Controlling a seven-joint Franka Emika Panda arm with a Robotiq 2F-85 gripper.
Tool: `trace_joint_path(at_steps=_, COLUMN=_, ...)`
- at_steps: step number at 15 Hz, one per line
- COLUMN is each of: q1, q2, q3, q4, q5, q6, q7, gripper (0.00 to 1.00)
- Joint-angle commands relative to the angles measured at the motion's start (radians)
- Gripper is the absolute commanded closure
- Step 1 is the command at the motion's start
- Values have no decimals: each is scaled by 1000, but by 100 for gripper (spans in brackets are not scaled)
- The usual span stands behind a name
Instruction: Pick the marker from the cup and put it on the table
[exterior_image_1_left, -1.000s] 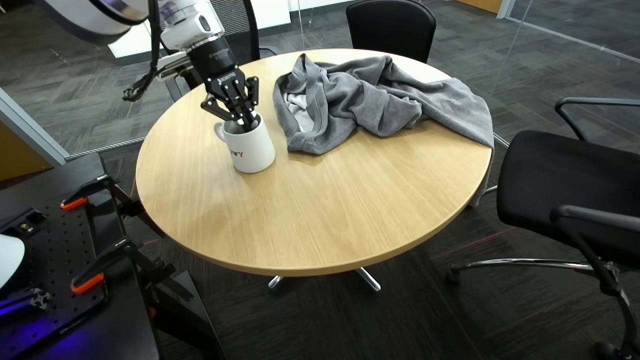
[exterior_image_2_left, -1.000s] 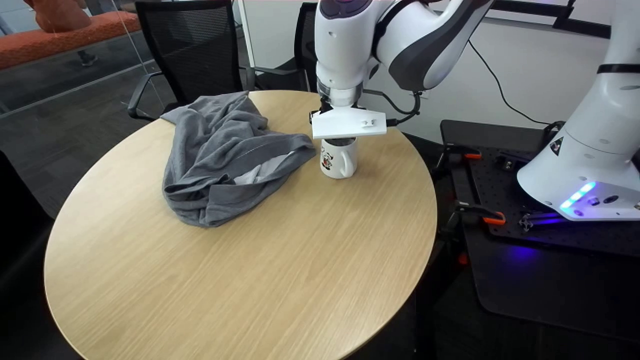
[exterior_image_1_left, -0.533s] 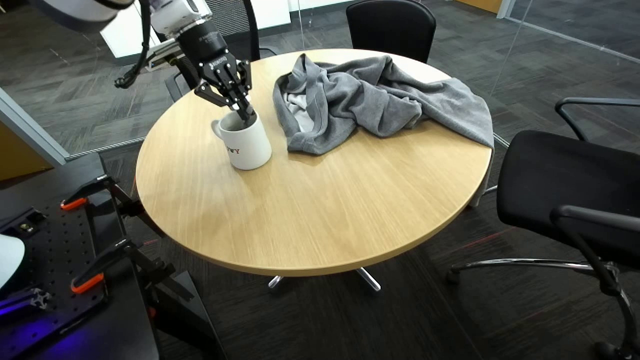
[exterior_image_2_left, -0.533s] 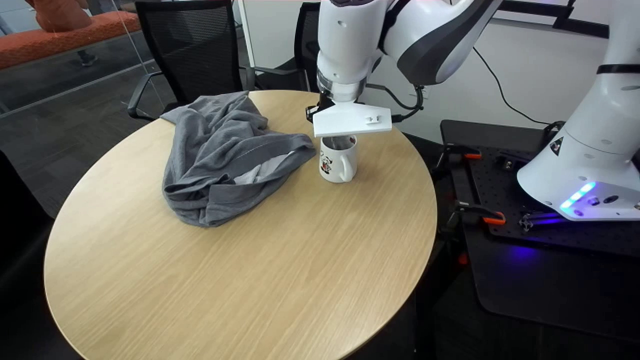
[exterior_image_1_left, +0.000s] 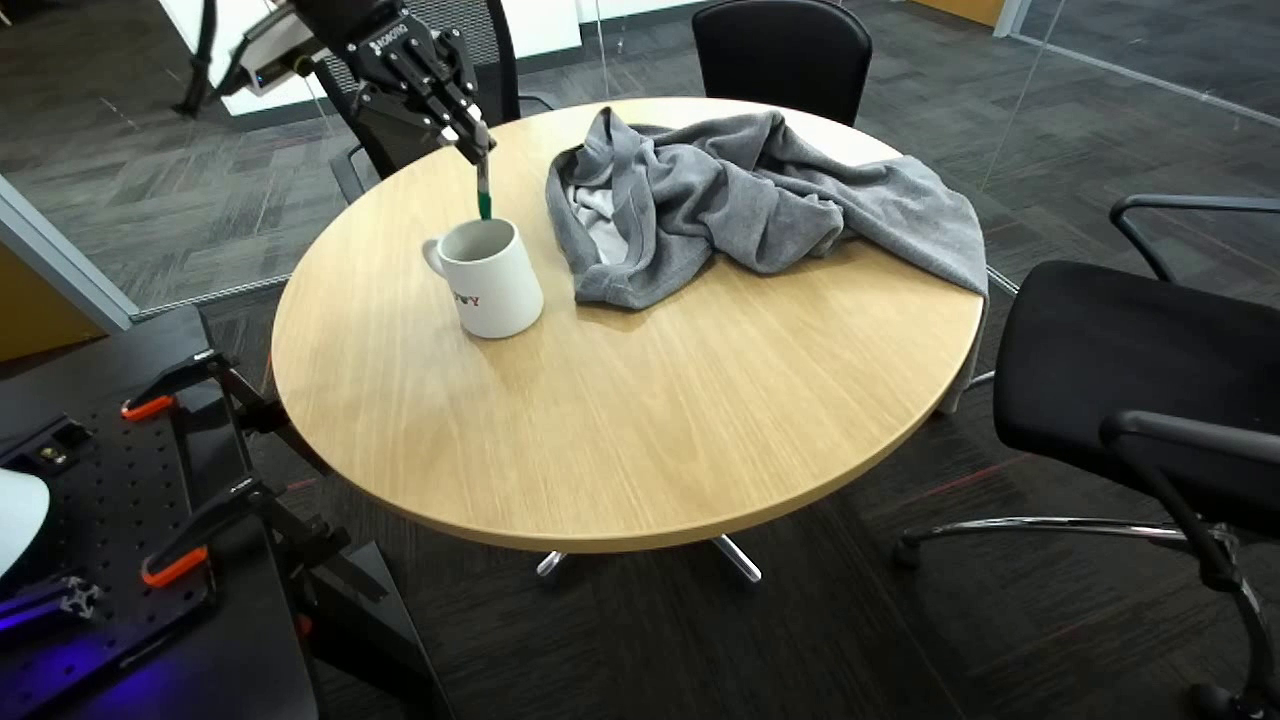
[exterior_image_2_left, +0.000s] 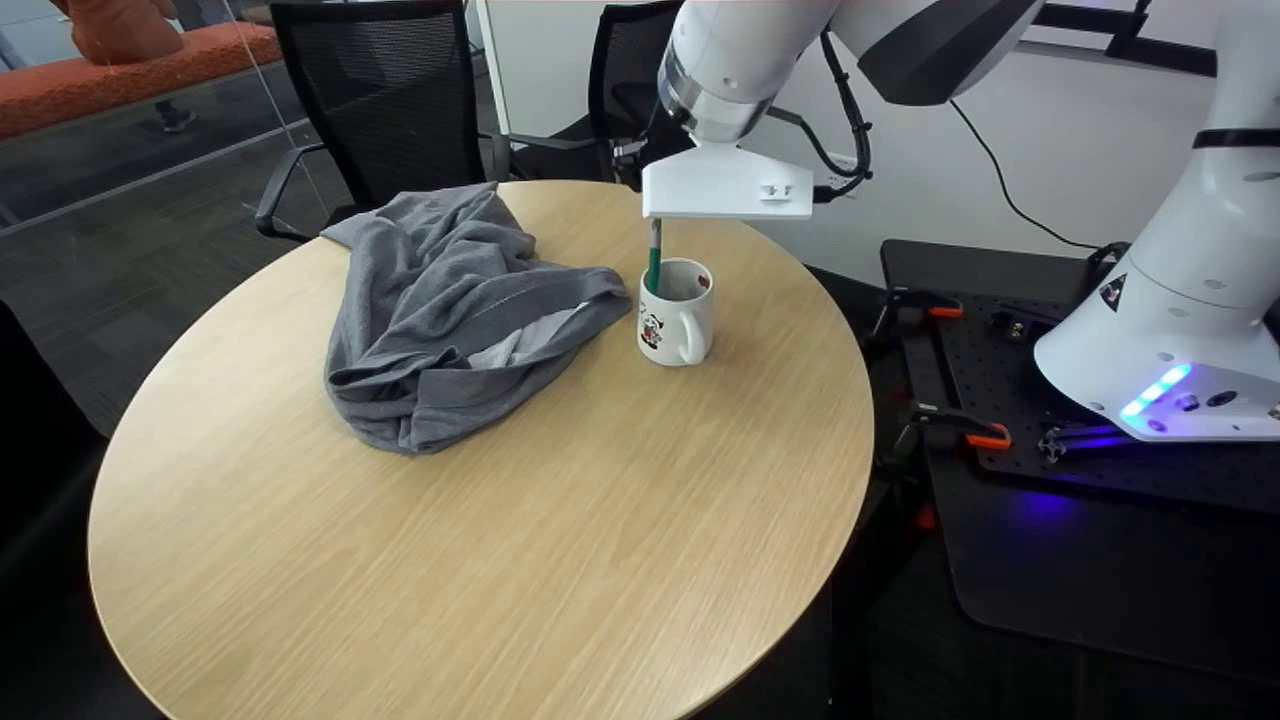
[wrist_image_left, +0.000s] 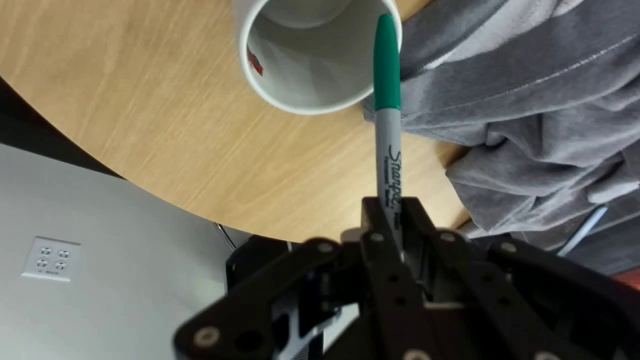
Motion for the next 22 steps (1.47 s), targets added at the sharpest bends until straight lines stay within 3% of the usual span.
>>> trace_joint_path(at_steps=1, q1=-5, q2=-113, q3=37, q4=-54, q5=-72, q6=-2, q7=68, gripper=97)
trace_joint_path(at_steps=7, q1=5, q2=-117, q3=88, q4=-22, q5=-66, q6=89, q7=-11, gripper=97)
trace_joint_path(at_steps=10, q1=28, q2=-83, q3=103, q4=5, q5=-44, q6=133, q7=-115, gripper=97)
trace_joint_path(at_steps=16, q1=86, q2=21, q3=138, q4=77, q5=93, q6=182, q7=-467, gripper=97)
trace_joint_path(at_steps=22, q1=105, q2=173, q3=198, q4=165, q5=382, q6=185, q7=-929, gripper=97)
